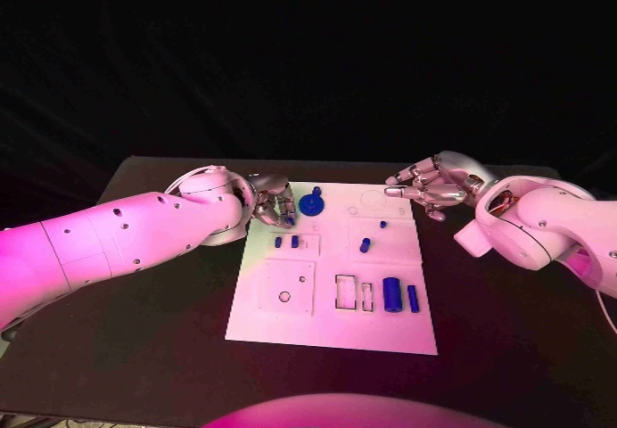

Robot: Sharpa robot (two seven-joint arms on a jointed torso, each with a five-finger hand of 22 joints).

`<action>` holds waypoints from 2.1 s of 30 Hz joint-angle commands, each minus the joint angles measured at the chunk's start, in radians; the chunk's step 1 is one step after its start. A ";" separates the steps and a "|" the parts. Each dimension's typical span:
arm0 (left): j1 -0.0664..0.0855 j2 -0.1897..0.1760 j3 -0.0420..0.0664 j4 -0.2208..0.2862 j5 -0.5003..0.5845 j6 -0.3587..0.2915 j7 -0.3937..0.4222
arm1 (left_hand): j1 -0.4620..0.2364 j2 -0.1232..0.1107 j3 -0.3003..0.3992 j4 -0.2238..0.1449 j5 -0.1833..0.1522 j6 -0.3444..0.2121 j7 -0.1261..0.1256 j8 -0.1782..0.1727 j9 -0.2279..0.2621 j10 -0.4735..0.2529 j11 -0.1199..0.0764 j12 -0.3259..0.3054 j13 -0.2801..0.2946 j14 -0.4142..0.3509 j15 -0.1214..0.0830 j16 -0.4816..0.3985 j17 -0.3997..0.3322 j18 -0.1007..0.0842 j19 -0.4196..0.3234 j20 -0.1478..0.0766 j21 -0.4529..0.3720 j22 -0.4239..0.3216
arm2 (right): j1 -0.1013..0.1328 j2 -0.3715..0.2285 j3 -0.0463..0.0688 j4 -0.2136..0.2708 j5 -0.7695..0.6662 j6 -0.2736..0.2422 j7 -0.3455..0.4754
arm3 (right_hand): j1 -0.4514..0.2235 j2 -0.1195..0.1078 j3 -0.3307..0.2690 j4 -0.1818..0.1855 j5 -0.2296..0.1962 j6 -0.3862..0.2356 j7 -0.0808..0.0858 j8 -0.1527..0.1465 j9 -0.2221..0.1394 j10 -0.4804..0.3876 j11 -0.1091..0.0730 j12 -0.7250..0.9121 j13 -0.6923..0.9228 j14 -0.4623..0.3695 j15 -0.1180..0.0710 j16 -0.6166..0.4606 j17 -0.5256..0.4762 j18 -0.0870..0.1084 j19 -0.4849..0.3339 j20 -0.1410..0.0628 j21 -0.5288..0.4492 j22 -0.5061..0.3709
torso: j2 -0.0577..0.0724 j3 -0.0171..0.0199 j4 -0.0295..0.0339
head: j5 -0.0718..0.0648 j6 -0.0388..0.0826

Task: Assemble the parts on the task board

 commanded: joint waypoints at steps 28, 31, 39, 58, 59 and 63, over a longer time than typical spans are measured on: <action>-0.002 0.008 -0.001 -0.010 -0.002 0.036 -0.010 | -0.013 -0.013 0.013 -0.003 0.004 -0.021 0.017 -0.029 -0.009 -0.015 0.016 -0.034 -0.002 0.006 0.009 -0.001 -0.010 -0.013 -0.004 0.006 -0.006 0.044 | -0.001 -0.001 0.000 0.001 -0.004 0.008 0.004 | 0.003 0.009 -0.009 0.003 0.005 -0.003 0.002 0.005 0.001 -0.016 0.001 -0.015 -0.014 0.029 -0.005 -0.016 -0.010 0.024 -0.018 0.002 -0.020 -0.030 | 0.000 0.0005 0.0010 | -0.003 -0.005; -0.002 0.009 -0.001 -0.011 -0.002 0.032 -0.008 | -0.017 -0.020 0.019 -0.003 0.004 -0.044 0.026 -0.046 -0.017 -0.025 0.024 -0.047 -0.005 0.004 0.016 -0.003 -0.016 -0.013 -0.007 0.011 -0.009 0.043 | -0.001 -0.002 0.000 0.001 -0.004 0.005 0.005 | 0.003 0.009 -0.010 0.003 0.005 -0.004 0.003 0.004 0.001 -0.019 0.001 -0.018 -0.017 0.028 -0.005 -0.018 -0.012 0.025 -0.020 0.003 -0.023 -0.035 | -0.001 0.0003 0.0013 | -0.002 -0.005; -0.002 0.008 -0.001 -0.012 -0.002 0.033 -0.008 | -0.036 -0.046 0.021 0.004 0.003 -0.091 0.037 -0.080 -0.031 -0.041 0.037 -0.070 -0.009 -0.006 0.026 -0.015 -0.043 -0.005 -0.023 0.021 -0.046 0.022 | -0.001 -0.003 0.000 0.000 -0.004 0.000 0.005 | 0.007 0.011 -0.018 0.006 0.006 -0.009 0.005 0.002 0.001 -0.069 0.003 -0.080 -0.077 0.022 -0.003 -0.032 -0.024 0.029 -0.032 0.004 -0.039 -0.058 | -0.001 0.0004 -0.0006 | 0.000 -0.005; 0.002 -0.071 0.010 0.002 0.118 -0.009 0.023 | -0.029 -0.049 0.036 0.000 0.005 -0.101 0.046 -0.082 -0.028 -0.049 0.045 -0.091 -0.011 -0.017 0.034 -0.027 -0.071 0.004 -0.041 0.031 -0.089 -0.002 | -0.001 0.005 0.000 -0.031 -0.378 0.026 -0.064 | 0.220 0.041 0.011 -0.058 -0.022 0.093 -0.003 0.025 0.015 -0.118 0.004 -0.716 -0.683 0.003 -0.010 -0.285 -0.251 0.041 -0.026 -0.001 -0.140 -0.172 | -0.002 -0.0008 -0.0005 | -0.006 0.003; 0.003 -0.079 0.012 0.004 0.146 -0.023 0.032 | -0.028 -0.048 0.038 -0.001 0.005 -0.098 0.046 -0.081 -0.027 -0.049 0.045 -0.091 -0.011 -0.020 0.034 -0.031 -0.078 0.006 -0.045 0.031 -0.096 -0.007 | -0.001 0.008 0.000 -0.031 -0.427 0.028 -0.069 | 0.223 0.039 0.015 -0.060 -0.026 0.101 -0.005 0.025 0.015 -0.114 0.003 -0.733 -0.700 0.008 -0.010 -0.276 -0.242 0.038 -0.017 0.000 -0.130 -0.156 | -0.002 -0.0008 -0.0004 | -0.007 0.004; 0.008 -0.104 0.015 0.005 0.288 -0.100 0.083 | -0.021 -0.041 0.049 -0.007 0.004 -0.068 0.042 -0.066 -0.022 -0.030 0.040 -0.084 -0.006 -0.026 0.030 -0.038 -0.093 0.010 -0.053 0.030 -0.115 -0.017 | -0.001 0.018 0.000 -0.030 -0.596 0.031 -0.093 | 0.226 0.029 0.026 -0.063 -0.043 0.127 -0.013 0.017 0.012 -0.085 0.001 -0.794 -0.759 0.020 -0.009 -0.254 -0.224 0.031 0.003 0.000 -0.103 -0.118 | -0.002 0.0005 0.0002 | -0.010 0.010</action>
